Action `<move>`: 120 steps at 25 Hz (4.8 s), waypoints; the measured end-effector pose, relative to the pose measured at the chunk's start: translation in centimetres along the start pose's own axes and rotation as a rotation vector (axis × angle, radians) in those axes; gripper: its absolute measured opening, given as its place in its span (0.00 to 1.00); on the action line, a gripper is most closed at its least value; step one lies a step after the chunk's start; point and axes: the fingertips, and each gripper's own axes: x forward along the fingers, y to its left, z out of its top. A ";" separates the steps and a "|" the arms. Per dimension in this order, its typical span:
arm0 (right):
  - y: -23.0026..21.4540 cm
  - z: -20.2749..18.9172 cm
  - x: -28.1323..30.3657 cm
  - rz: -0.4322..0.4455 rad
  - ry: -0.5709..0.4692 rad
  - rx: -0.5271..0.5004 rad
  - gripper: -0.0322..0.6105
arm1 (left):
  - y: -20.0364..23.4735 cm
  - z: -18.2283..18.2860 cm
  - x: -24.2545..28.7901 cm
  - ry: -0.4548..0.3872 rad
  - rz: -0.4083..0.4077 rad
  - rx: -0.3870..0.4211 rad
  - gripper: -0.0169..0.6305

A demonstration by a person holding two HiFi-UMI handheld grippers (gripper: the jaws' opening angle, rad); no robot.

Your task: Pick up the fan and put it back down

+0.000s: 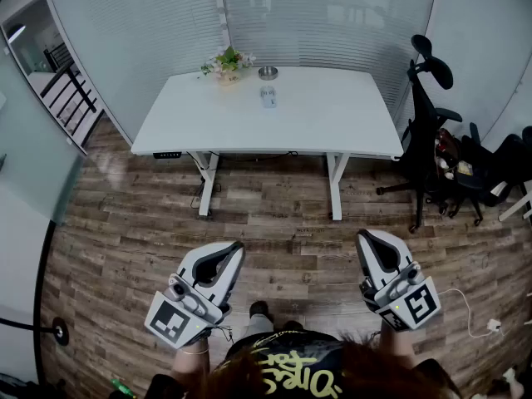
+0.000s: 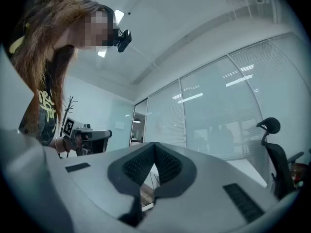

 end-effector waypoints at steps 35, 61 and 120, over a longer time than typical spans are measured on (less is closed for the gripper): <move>-0.6 -1.9 3.8 -0.182 0.009 0.099 0.53 | 5.6 -1.4 -0.1 -0.001 0.125 -0.074 0.65; 3.6 -5.0 7.1 -0.229 0.050 0.109 0.54 | 10.2 -3.9 -4.9 0.033 0.127 -0.126 0.68; -19.6 -8.7 24.5 -0.047 0.073 0.161 0.54 | 24.4 -8.9 17.2 0.032 0.239 -0.103 0.68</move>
